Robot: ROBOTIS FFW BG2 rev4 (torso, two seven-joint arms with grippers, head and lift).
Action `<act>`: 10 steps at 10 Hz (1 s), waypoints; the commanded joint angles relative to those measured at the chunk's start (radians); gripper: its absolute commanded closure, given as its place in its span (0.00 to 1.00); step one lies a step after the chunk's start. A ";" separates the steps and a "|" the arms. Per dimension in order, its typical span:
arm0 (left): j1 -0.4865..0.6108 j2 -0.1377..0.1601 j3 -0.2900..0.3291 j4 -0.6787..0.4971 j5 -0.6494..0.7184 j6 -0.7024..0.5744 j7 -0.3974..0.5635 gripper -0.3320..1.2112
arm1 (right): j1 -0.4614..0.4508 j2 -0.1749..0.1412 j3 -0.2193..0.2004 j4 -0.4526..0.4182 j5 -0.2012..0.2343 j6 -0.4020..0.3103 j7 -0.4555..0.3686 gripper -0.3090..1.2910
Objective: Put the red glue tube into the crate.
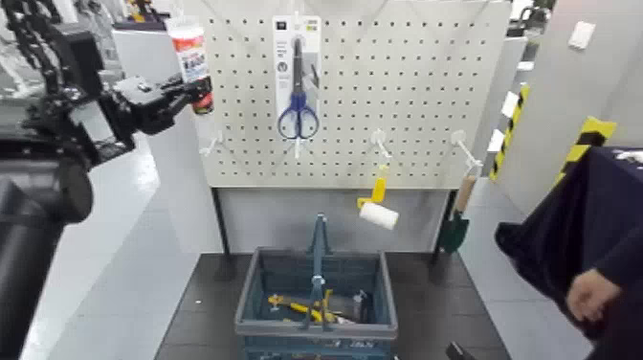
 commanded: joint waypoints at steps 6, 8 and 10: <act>0.005 0.003 -0.003 -0.106 0.019 0.006 0.015 0.93 | 0.000 0.002 0.000 0.000 0.001 0.000 0.000 0.28; 0.023 -0.004 -0.004 -0.223 0.031 0.038 0.019 0.93 | 0.000 0.002 -0.001 -0.002 0.001 0.002 0.000 0.28; 0.040 -0.016 -0.006 -0.276 0.040 0.049 0.024 0.93 | 0.000 0.003 -0.001 -0.002 0.003 0.005 0.002 0.28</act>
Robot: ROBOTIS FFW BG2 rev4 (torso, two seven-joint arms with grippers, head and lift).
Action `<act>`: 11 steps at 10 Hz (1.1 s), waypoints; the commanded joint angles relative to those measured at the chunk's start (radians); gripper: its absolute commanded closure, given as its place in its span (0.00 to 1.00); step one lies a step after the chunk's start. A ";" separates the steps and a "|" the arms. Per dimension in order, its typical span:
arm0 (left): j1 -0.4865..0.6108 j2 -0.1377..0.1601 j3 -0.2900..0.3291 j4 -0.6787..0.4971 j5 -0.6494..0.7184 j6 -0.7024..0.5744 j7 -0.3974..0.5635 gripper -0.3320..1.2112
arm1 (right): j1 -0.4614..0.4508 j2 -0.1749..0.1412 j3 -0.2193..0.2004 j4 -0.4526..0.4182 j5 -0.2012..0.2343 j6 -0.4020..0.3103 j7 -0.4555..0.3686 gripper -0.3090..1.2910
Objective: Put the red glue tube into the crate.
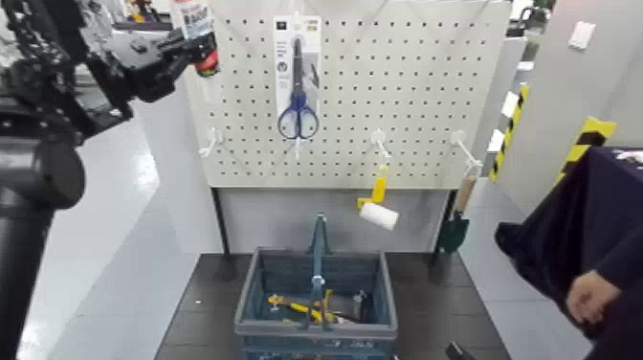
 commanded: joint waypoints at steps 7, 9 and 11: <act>0.126 -0.081 -0.102 -0.062 0.058 0.050 0.017 0.94 | 0.000 -0.001 -0.002 0.001 -0.004 0.002 -0.001 0.28; 0.182 -0.107 -0.134 -0.019 0.088 0.057 0.021 0.94 | 0.000 -0.002 -0.002 0.003 -0.007 0.002 0.001 0.28; 0.229 -0.118 -0.162 0.048 0.104 0.061 0.017 0.94 | 0.000 -0.002 0.000 0.005 -0.007 0.002 0.001 0.28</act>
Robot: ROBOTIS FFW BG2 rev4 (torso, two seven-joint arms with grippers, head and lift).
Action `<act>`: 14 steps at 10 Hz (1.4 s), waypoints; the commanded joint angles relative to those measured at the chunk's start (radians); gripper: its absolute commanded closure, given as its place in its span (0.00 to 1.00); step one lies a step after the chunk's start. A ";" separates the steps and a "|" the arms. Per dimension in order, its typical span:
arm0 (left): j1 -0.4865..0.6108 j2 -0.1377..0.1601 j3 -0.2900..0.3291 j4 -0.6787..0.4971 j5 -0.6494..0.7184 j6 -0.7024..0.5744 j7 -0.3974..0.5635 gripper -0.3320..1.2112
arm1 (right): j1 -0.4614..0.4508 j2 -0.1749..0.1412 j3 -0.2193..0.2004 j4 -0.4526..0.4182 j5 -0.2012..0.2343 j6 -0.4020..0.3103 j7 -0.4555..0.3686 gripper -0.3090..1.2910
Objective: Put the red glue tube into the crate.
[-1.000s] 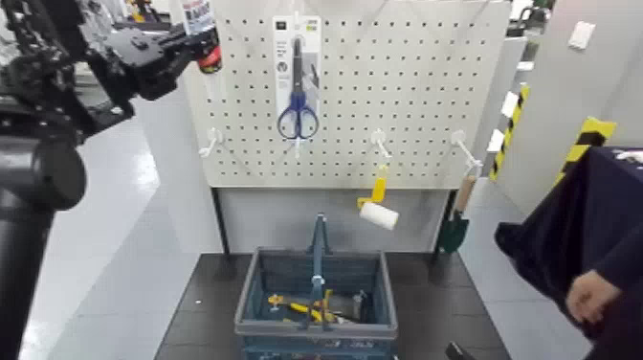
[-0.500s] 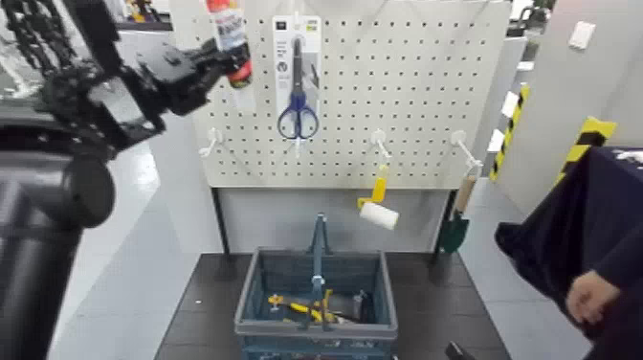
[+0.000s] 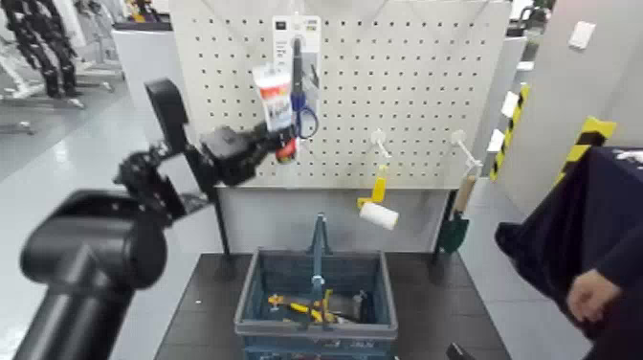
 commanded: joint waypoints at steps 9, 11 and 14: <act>0.098 -0.023 -0.048 0.337 0.012 0.010 -0.041 0.93 | -0.002 0.000 0.006 0.003 -0.002 0.000 0.003 0.28; 0.104 -0.026 -0.050 0.361 0.004 0.008 -0.043 0.93 | -0.002 0.000 0.006 0.003 -0.003 0.000 0.005 0.28; 0.104 -0.026 -0.050 0.381 0.000 0.008 -0.044 0.93 | -0.003 0.000 0.006 0.003 -0.003 0.000 0.005 0.28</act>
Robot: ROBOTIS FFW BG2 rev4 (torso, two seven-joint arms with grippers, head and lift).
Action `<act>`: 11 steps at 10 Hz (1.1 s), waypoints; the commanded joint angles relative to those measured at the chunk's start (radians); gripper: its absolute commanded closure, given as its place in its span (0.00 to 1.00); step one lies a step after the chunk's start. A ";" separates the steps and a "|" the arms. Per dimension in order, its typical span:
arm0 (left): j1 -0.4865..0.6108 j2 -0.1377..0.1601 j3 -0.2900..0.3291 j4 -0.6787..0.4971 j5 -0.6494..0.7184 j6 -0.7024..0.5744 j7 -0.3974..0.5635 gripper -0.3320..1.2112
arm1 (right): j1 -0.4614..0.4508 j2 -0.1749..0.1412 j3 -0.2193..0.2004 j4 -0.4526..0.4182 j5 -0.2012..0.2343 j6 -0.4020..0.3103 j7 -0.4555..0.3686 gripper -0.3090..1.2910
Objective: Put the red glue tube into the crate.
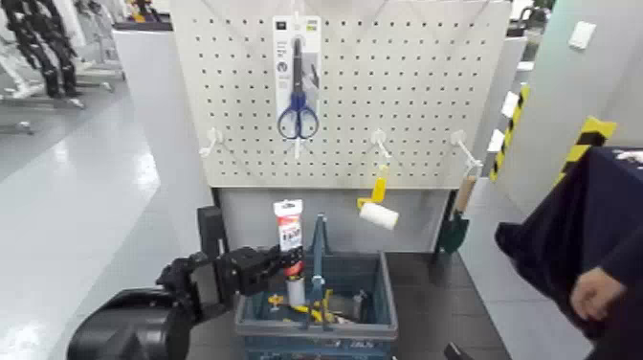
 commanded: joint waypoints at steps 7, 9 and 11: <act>0.002 -0.005 0.003 0.019 -0.008 -0.009 -0.003 0.20 | 0.001 -0.001 -0.003 0.002 -0.004 0.000 0.000 0.28; 0.002 -0.003 0.005 0.016 -0.008 -0.009 -0.003 0.20 | 0.001 -0.001 -0.003 0.002 -0.004 0.000 0.000 0.28; 0.002 -0.002 0.006 0.011 -0.009 -0.009 -0.003 0.20 | 0.001 -0.001 -0.003 0.002 -0.004 0.000 0.000 0.28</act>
